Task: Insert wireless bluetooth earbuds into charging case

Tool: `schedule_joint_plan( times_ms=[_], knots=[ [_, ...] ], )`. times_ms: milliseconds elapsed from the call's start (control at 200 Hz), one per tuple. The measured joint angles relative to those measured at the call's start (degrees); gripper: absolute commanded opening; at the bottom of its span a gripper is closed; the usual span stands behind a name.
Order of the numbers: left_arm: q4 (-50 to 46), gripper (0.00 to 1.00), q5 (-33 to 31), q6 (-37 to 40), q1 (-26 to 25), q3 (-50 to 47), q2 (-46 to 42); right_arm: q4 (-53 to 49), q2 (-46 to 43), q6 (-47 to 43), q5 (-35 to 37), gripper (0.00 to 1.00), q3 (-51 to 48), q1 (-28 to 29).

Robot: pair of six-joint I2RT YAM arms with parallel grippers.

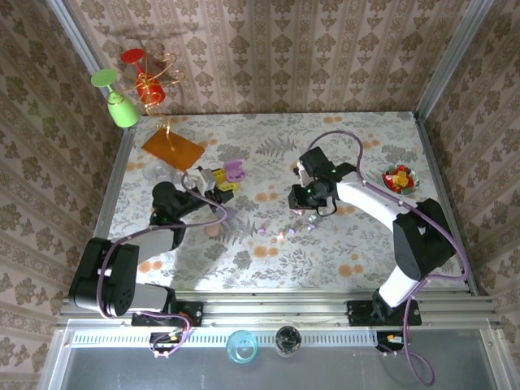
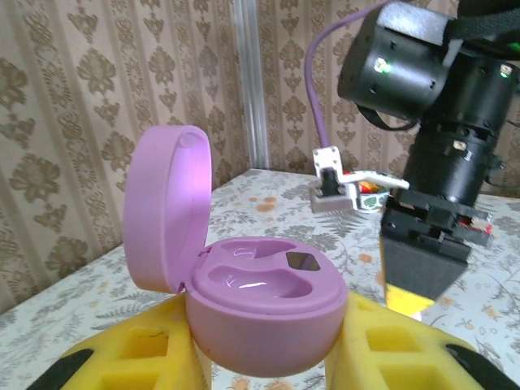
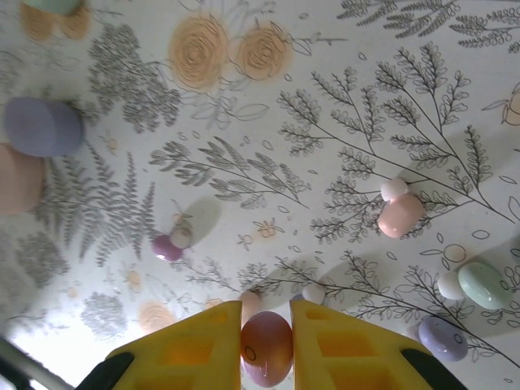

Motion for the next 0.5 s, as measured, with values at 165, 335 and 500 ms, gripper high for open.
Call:
schedule_joint_plan(
  times_ms=[165,335,500],
  knots=[
    [-1.18,0.31,0.28,0.0,-2.25,1.36,2.27,0.52,-2.93,0.13,-4.17,0.21,-0.11,-1.75],
    [-1.14,0.31,1.4,-0.07,-4.04,2.67,4.09,1.44,-6.1,-0.57,-7.82,0.22,-0.22,-2.14],
    [-0.33,0.31,2.84,-0.24,-5.9,3.39,6.05,4.22,-9.31,-2.75,-12.2,0.22,-0.33,-2.14]
  ],
)
